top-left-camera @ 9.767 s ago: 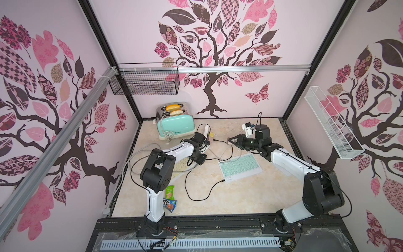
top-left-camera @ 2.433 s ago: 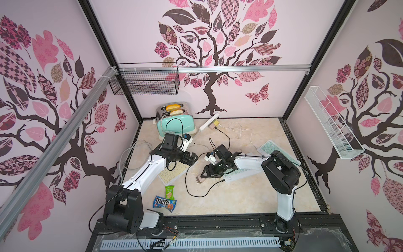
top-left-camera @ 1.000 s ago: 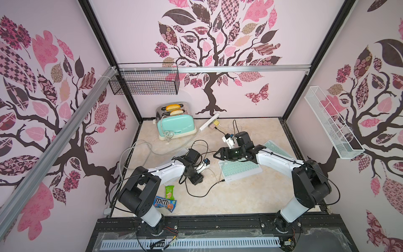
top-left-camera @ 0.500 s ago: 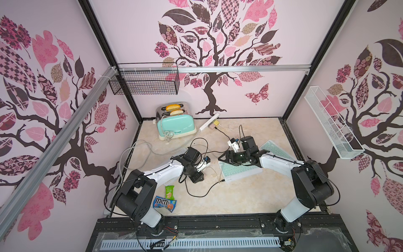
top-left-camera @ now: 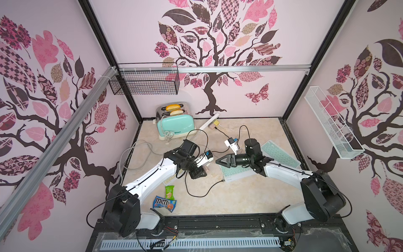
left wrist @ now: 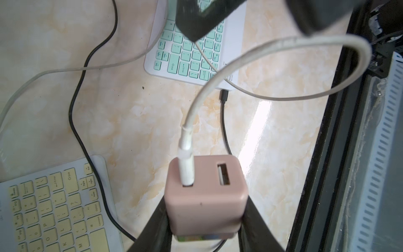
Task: Unplug the wireless keyboard
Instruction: Pick up the plug from the center of the board, then remove the power cord from the plug.
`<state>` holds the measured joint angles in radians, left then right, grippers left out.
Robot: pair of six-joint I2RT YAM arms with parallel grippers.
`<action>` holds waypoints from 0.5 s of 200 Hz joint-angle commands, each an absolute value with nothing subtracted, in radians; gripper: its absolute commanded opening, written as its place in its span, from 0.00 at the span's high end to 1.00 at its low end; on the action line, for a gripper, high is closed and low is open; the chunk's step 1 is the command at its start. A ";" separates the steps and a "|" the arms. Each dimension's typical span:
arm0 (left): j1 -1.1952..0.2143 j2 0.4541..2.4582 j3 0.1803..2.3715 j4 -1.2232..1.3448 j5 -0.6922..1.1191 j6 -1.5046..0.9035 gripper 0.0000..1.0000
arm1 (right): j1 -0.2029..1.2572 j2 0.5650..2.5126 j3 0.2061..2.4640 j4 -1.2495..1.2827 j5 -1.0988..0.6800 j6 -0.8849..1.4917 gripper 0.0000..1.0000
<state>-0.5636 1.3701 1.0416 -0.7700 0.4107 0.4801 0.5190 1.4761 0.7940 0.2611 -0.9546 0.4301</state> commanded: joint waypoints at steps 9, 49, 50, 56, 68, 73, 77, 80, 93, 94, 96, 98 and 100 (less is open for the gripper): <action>-0.566 1.323 1.088 -0.820 0.476 0.512 1.00 | 0.549 1.507 0.824 0.385 -1.035 0.406 0.38; -0.566 1.317 1.112 -0.854 0.508 0.520 1.00 | 0.567 1.574 0.854 0.539 -1.083 0.492 0.53; -0.566 1.317 1.112 -0.854 0.509 0.520 1.00 | 0.567 1.576 0.855 0.540 -1.084 0.492 0.53; -0.566 1.318 1.114 -0.857 0.516 0.518 1.00 | 0.571 1.581 0.860 0.544 -1.091 0.490 0.55; -0.566 1.317 1.122 -0.860 0.528 0.521 1.00 | 0.575 1.587 0.862 0.565 -1.118 0.488 0.58; -0.566 1.316 1.125 -0.864 0.530 0.522 1.00 | 0.576 1.589 0.861 0.572 -1.127 0.485 0.59; -0.566 1.316 1.127 -0.866 0.531 0.522 1.00 | 0.575 1.589 0.859 0.574 -1.135 0.480 0.59; -0.566 1.317 1.130 -0.867 0.532 0.523 1.00 | 0.575 1.591 0.858 0.574 -1.141 0.475 0.60; -0.566 1.316 1.138 -0.873 0.535 0.529 1.00 | 0.576 1.593 0.856 0.573 -1.164 0.453 0.60; -0.566 1.315 1.138 -0.874 0.535 0.529 1.00 | 0.576 1.594 0.855 0.575 -1.166 0.452 0.60; -0.566 1.317 1.139 -0.875 0.534 0.530 1.00 | 0.575 1.594 0.855 0.577 -1.167 0.452 0.60; -0.566 1.317 1.142 -0.876 0.536 0.532 1.00 | 0.575 1.595 0.854 0.580 -1.169 0.451 0.60; -0.567 1.318 1.142 -0.879 0.537 0.533 1.00 | 0.575 1.595 0.854 0.583 -1.171 0.451 0.61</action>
